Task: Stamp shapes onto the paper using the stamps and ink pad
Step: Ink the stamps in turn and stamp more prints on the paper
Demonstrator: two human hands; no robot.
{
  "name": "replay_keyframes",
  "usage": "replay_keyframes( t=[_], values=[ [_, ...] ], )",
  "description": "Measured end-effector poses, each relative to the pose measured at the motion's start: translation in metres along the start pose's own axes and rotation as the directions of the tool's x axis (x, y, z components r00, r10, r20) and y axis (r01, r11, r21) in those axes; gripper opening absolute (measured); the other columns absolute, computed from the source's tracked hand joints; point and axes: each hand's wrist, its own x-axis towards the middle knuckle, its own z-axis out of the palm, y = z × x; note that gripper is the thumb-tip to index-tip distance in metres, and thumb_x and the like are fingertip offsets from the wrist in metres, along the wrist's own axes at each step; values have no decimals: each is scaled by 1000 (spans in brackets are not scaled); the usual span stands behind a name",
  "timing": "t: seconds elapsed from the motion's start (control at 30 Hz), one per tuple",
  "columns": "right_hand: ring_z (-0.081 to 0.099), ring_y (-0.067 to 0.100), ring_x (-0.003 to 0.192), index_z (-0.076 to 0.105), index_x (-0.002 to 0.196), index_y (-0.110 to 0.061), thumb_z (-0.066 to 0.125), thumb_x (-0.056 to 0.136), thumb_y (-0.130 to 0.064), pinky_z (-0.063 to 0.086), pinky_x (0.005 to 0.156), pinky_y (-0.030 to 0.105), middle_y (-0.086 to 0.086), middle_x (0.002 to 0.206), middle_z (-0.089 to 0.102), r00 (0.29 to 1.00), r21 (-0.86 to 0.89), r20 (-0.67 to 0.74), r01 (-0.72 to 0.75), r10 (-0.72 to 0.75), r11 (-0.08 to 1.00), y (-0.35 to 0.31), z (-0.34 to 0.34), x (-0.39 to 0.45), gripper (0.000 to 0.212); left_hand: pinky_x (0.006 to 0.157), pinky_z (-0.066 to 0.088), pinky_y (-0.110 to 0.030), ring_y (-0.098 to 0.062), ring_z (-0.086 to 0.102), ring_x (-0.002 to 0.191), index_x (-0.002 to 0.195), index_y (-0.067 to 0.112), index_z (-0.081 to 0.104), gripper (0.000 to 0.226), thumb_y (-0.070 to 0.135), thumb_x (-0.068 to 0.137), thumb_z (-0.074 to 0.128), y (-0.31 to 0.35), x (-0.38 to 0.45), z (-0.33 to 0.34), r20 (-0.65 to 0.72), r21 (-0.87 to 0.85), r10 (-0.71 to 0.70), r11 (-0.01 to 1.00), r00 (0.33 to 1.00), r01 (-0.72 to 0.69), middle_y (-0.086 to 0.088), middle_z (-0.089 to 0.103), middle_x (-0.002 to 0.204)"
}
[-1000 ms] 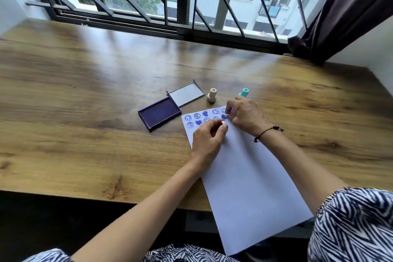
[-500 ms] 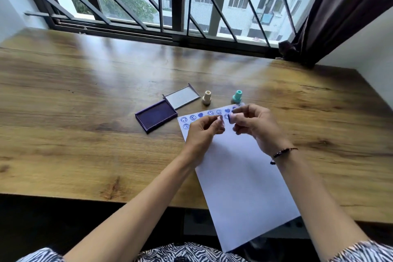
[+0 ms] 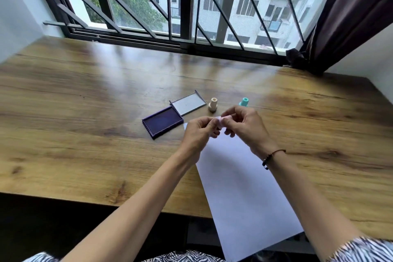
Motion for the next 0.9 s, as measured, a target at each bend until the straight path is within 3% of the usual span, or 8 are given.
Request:
replay_keyframes(
  t=[0.07, 0.13, 0.3, 0.4, 0.53, 0.6, 0.77, 0.9],
  values=[
    [62, 15, 57, 67, 79, -12, 64, 78, -8, 48, 56, 24, 10, 71, 71, 999, -240, -31, 14, -22, 971, -1, 1, 24, 6, 67, 44, -24, -12, 50, 63, 79, 13, 66, 13, 17, 86, 56, -1, 8, 0, -79, 20, -21, 1000, 997, 23, 0, 60, 67],
    [66, 29, 80, 69, 87, -6, 60, 79, -10, 50, 71, 31, 18, 88, 73, 994, -532, -79, 19, -72, 847, -2, 2, 49, 13, 70, 43, -26, -10, 51, 61, 82, 12, 65, 10, 15, 85, 56, -4, 14, 0, -178, 20, -35, 999, 983, 39, 2, 59, 66],
    [63, 39, 96, 63, 95, -1, 49, 84, -10, 52, 79, 42, 24, 104, 65, 996, -808, 11, 63, -93, 585, 0, 16, 77, 20, 62, 47, -17, -4, 56, 54, 86, 4, 65, 13, 13, 85, 56, -12, 16, -7, -231, -8, -61, 998, 971, 60, 1, 61, 68],
    [61, 39, 100, 60, 101, -2, 48, 86, -7, 51, 80, 41, 24, 108, 63, 996, -840, 47, 78, -72, 537, 5, 18, 82, 20, 65, 47, -20, -11, 56, 59, 82, 8, 64, 10, 12, 86, 56, -11, 15, -8, -229, -32, -57, 998, 972, 51, -3, 61, 70],
    [61, 38, 100, 61, 109, -5, 59, 80, -9, 50, 85, 40, 23, 108, 65, 990, -719, -7, 92, -139, 689, 4, -5, 86, 29, 65, 48, -20, -10, 56, 59, 84, 8, 64, 9, 12, 85, 56, -12, 15, -8, -229, -46, -59, 998, 971, 50, -4, 62, 71],
    [60, 37, 100, 62, 107, -7, 62, 80, -11, 49, 86, 38, 22, 109, 64, 984, -719, -92, 41, -155, 694, 4, -29, 93, 28, 64, 48, -18, -6, 57, 56, 83, 11, 65, 9, 13, 85, 56, -13, 15, -7, -236, -55, -70, 997, 969, 59, -2, 62, 71],
    [58, 34, 108, 64, 110, -11, 64, 79, -15, 47, 86, 34, 18, 118, 64, 998, -793, -36, -61, 53, 606, 29, -49, 95, 32, 61, 48, -14, -5, 56, 57, 92, 5, 66, 15, 15, 86, 56, -16, 12, 0, -252, -29, -88, 996, 964, 83, 1, 62, 69],
    [62, 34, 94, 67, 100, -6, 63, 78, -10, 44, 73, 30, 20, 103, 70, 994, -706, -92, -19, -65, 708, 41, -41, 82, 22, 58, 48, -11, -7, 55, 58, 93, 1, 65, 16, 12, 86, 56, -12, 7, 3, -233, -41, -85, 996, 969, 77, 1, 62, 68]
  ],
)
